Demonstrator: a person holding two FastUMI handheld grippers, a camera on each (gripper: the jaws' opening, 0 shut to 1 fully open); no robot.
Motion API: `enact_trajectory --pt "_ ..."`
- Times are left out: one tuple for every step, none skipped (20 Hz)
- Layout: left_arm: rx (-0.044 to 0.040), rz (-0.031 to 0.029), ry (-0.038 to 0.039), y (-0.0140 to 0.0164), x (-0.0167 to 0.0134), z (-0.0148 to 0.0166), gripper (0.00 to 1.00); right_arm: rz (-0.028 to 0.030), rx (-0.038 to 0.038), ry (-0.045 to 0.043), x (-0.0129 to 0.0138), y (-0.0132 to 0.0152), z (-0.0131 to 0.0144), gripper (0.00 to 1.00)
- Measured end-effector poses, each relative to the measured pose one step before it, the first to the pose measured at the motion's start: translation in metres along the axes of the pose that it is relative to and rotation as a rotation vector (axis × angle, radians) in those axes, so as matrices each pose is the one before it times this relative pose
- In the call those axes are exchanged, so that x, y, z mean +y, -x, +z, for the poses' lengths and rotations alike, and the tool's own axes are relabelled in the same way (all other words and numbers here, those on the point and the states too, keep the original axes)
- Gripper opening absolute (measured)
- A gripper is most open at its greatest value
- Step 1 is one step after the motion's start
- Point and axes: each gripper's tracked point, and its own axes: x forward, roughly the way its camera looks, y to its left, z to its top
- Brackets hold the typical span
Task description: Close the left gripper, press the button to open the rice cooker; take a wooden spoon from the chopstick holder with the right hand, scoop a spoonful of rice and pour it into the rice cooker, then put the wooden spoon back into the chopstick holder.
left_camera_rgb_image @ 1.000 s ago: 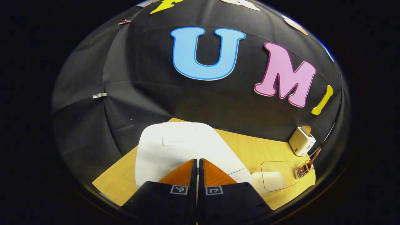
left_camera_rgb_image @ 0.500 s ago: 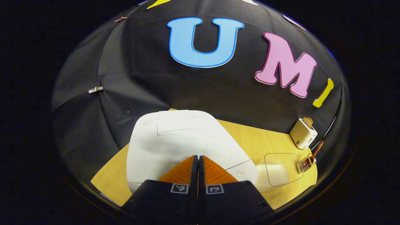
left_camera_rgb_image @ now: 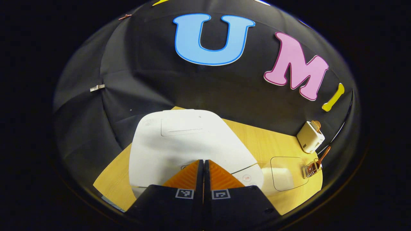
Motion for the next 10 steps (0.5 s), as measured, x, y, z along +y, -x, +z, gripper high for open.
enact_trajectory --pt "-0.03955 0.00024 -0.00130 0.00483 -0.00024 0.01303 0.06 -0.00272 -0.00061 0.00142 -0.00152 0.00106 0.00020 0.97" --pt "-0.04441 0.00048 -0.00667 0.00336 -0.00073 0.01505 0.06 -0.00311 -0.00125 0.00209 -0.00114 0.00029 0.00085 0.97" --pt "-0.04393 -0.00112 -0.00830 0.00342 0.00024 0.01711 0.06 -0.00260 -0.00178 0.00115 -0.00104 0.00069 0.00039 0.97" --pt "-0.04323 -0.00184 -0.00854 0.00187 -0.00063 0.01611 0.07 -0.00186 -0.00154 -0.00012 -0.00018 0.00008 0.00075 0.97" --pt "-0.03889 -0.00591 -0.00752 0.00023 0.00029 0.01623 0.07 -0.00068 -0.00164 -0.00047 -0.00115 0.00114 -0.00023 0.97" --pt "-0.04054 -0.00434 -0.01013 -0.00014 0.00031 0.01679 0.09 -0.00123 -0.00079 0.00017 -0.00016 -0.00006 0.00021 0.97" --pt "-0.04038 -0.00035 -0.01326 -0.00201 0.00130 0.01520 0.12 -0.00129 -0.00125 -0.00128 -0.00093 0.00102 -0.00018 0.97" --pt "-0.03897 0.00310 -0.01462 -0.00169 0.00227 0.01296 0.19 -0.00103 -0.00128 -0.00268 -0.00067 0.00002 -0.00014 0.97" --pt "-0.03356 0.00733 -0.01637 -0.00132 0.00269 0.01250 0.19 0.00011 -0.00025 -0.00456 -0.00034 0.00055 -0.00033 0.97" --pt "-0.03432 0.00757 -0.01534 0.00027 0.00288 0.01058 0.25 0.00137 0.00047 -0.00463 -0.00028 0.00080 -0.00061 0.97"
